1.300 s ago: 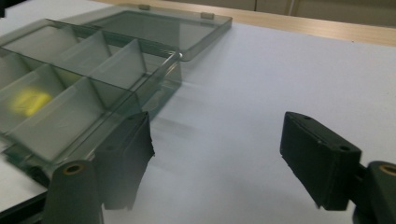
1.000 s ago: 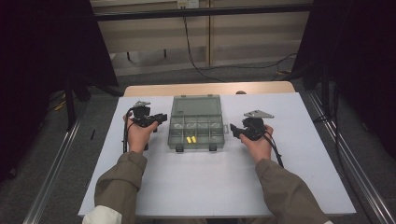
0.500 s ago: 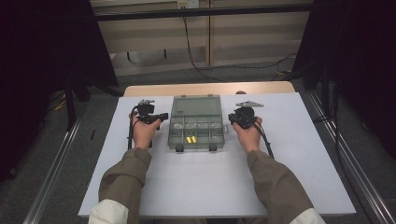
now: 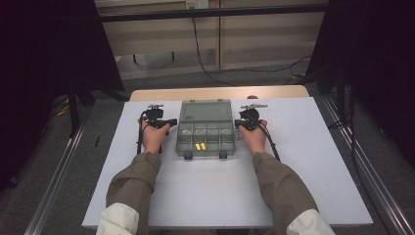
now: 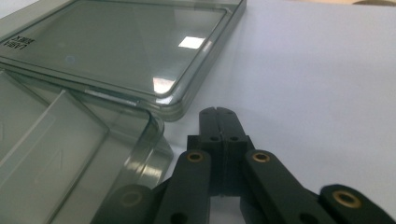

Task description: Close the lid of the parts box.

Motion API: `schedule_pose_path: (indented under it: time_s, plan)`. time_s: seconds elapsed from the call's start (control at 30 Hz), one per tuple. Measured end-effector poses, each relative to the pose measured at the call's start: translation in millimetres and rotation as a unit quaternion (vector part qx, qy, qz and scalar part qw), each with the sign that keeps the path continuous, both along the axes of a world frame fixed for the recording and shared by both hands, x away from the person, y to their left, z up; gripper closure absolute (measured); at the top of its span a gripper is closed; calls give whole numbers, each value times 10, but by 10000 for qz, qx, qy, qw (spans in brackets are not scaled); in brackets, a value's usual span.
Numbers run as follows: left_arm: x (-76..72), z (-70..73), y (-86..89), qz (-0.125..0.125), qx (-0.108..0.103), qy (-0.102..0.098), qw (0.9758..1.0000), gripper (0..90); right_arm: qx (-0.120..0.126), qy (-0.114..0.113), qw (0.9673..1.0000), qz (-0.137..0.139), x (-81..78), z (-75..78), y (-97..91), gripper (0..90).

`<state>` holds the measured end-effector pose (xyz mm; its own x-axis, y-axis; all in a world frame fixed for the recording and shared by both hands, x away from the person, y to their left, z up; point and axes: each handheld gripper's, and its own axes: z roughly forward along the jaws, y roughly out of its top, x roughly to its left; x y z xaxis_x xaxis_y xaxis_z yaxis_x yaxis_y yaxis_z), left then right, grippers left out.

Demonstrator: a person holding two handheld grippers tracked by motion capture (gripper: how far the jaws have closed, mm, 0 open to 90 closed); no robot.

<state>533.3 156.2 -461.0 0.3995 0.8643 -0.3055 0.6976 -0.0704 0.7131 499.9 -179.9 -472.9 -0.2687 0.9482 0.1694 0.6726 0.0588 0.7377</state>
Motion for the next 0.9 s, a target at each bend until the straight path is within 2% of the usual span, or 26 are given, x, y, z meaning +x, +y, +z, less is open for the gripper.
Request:
schedule_pose_path:
  time_s: [0.07, 0.17, 0.2, 0.27, 0.33, 0.43, 0.57, 0.67, 0.8, 0.9]
  plan:
    - [34, -5, -16, 30, -94, 47, 9999, 900, -8, 1, 10000, -22, 32, -4, 2, 900]
    - [90, -27, -39, 104, 97, -41, 9999, 900, -64, 13, 10000, -8, 89, -1, 18, 900]
    - [103, -38, -41, 143, 95, -67, 9998, 900, -112, 6, 9999, -3, 114, 1, 28, 900]
    - [139, -65, -43, 109, 123, 17, 9999, 900, -114, 4, 9999, -20, 149, -2, 37, 900]
    - [174, -88, -49, 117, 163, 2, 9998, 900, -115, 14, 9999, 8, 197, -2, 35, 900]
    - [230, -115, -51, 118, 92, 58, 9999, 900, -23, 39, 10000, -60, 261, -8, 37, 900]
    - [297, -122, -86, 125, 30, 74, 9999, 900, -145, 2, 9999, -10, 332, -7, 60, 900]
    - [306, -131, -100, 172, -25, 126, 9998, 900, -79, 21, 10000, -6, 351, -12, 55, 900]
    - [288, -125, -104, 140, 14, 88, 9999, 900, -137, -18, 9999, 33, 336, -12, 60, 900]
    - [263, -104, -96, 105, 22, 191, 9998, 900, -195, -27, 9998, 50, 310, -7, 69, 900]
